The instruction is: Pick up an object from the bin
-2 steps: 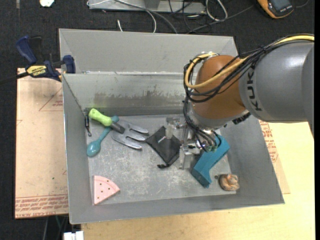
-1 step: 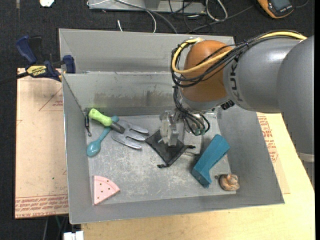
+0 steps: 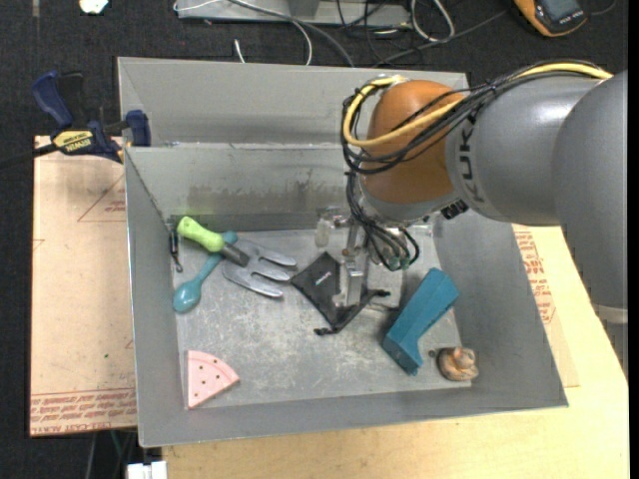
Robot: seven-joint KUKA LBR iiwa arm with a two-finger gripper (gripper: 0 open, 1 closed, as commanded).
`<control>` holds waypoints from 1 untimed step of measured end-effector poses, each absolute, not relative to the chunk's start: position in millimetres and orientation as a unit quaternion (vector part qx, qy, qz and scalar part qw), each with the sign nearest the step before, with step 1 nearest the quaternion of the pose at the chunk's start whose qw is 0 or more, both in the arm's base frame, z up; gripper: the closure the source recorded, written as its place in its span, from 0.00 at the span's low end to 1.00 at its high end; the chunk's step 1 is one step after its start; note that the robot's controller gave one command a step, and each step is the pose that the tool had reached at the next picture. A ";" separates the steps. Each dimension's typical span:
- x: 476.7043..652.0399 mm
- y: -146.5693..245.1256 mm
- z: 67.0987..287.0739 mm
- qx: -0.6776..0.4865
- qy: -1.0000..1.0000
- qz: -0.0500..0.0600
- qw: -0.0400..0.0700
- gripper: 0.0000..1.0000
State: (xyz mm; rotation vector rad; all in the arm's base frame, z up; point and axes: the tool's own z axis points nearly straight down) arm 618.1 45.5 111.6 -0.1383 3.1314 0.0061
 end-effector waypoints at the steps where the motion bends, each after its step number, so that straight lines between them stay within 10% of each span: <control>1: 617.7 45.4 111.5 -0.044 0.999 0.002 0.003 0.00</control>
Offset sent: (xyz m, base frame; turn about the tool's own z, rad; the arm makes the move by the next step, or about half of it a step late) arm -0.0595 0.0002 -0.0248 0.0632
